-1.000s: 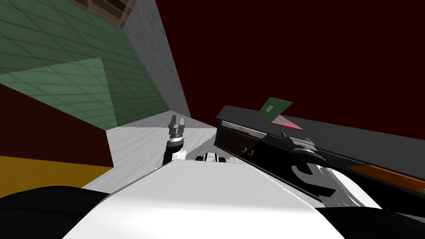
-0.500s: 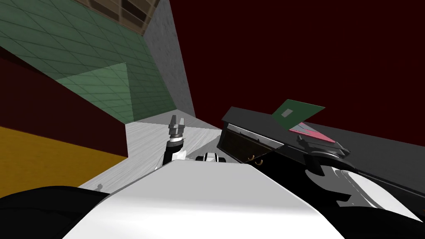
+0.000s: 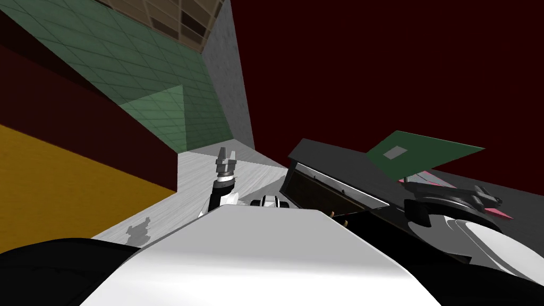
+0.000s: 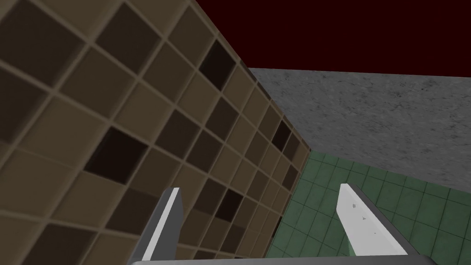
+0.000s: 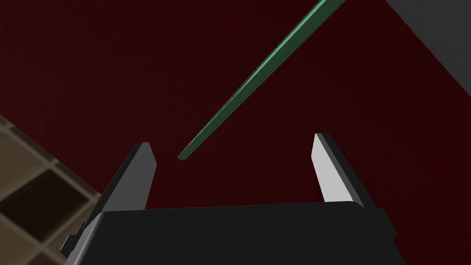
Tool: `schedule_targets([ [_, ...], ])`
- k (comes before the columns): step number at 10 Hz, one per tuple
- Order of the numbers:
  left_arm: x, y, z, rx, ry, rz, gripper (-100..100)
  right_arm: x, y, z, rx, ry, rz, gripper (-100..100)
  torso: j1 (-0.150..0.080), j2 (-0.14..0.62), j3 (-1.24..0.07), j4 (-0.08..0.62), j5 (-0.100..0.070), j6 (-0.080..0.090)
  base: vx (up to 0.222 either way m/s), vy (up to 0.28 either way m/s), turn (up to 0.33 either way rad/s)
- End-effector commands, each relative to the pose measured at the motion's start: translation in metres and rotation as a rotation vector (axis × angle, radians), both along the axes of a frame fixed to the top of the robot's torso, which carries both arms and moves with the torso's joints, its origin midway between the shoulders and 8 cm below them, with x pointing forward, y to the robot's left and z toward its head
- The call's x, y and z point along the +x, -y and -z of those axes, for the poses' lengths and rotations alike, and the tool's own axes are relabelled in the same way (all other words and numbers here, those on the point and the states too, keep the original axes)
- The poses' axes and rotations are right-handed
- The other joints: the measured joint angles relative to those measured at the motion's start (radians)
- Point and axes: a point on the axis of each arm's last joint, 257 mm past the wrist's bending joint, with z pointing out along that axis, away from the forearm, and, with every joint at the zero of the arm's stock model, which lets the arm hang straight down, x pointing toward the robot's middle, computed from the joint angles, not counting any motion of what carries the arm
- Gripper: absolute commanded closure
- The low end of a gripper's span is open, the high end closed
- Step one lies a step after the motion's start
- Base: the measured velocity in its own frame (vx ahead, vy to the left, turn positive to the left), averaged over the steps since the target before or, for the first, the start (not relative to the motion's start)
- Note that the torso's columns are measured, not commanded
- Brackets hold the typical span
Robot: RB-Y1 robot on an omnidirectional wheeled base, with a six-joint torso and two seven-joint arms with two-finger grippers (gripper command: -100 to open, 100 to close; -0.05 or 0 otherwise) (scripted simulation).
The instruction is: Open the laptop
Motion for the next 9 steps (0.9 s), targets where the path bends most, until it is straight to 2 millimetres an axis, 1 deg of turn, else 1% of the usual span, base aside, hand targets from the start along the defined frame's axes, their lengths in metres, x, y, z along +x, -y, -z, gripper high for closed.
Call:
schedule_targets([
  [1, 0.0, 0.0, 0.0, 0.0, 0.0, 0.0, 0, -0.014, 0.016, -0.006, -0.066, -0.07, 0.076, -100, 0.0, 0.001, 0.001, 0.0, 0.0, 0.0, 0.053, -0.056, 0.168],
  [2, 0.0, 0.0, 0.0, 0.0, 0.0, 0.0, 0, -0.019, 0.02, -0.006, -0.081, -0.092, 0.098, -100, 0.0, 0.001, 0.001, 0.0, 0.0, 0.0, 0.058, -0.064, 0.152],
  [3, 0.0, 0.0, 0.0, 0.0, 0.0, 0.0, 0, -0.028, 0.026, -0.001, -0.097, -0.129, 0.132, -100, 0.0, 0.0, 0.0, 0.0, 0.0, 0.0, 0.075, -0.078, 0.148],
  [4, 0.0, 0.0, 0.0, 0.0, 0.0, 0.0, 0, -0.023, 0.023, -0.004, -0.085, -0.106, 0.11, -100, -0.001, -0.001, -0.001, 0.0, 0.0, 0.0, 0.037, -0.04, 0.035],
  [5, 0.0, 0.0, 0.0, 0.0, 0.0, 0.0, 0, -0.026, 0.03, -0.011, -0.087, -0.111, 0.114, -100, 0.002, 0.001, 0.0, 0.0, 0.0, 0.001, 0.071, -0.058, -0.012],
  [6, 0.0, 0.0, 0.0, 0.0, 0.0, 0.0, 0, -0.025, 0.026, -0.007, -0.088, -0.111, 0.115, -100, 0.001, -0.001, 0.0, 0.0, 0.001, 0.0, 0.045, -0.038, 0.002],
  [7, 0.0, 0.0, 0.0, 0.0, 0.0, 0.0, 0, -0.025, 0.027, -0.008, -0.087, -0.111, 0.114, 100, 0.002, 0.0, 0.0, 0.0, 0.0, 0.0, 0.007, -0.007, 0.002],
  [9, 0.0, 0.0, 0.0, 0.0, 0.0, 0.0, 0, -0.025, 0.039, -0.009, -0.036, -0.08, 0.111, 100, 0.002, 0.002, 0.001, 0.001, 0.001, 0.001, -0.019, 0.015, 0.01],
])
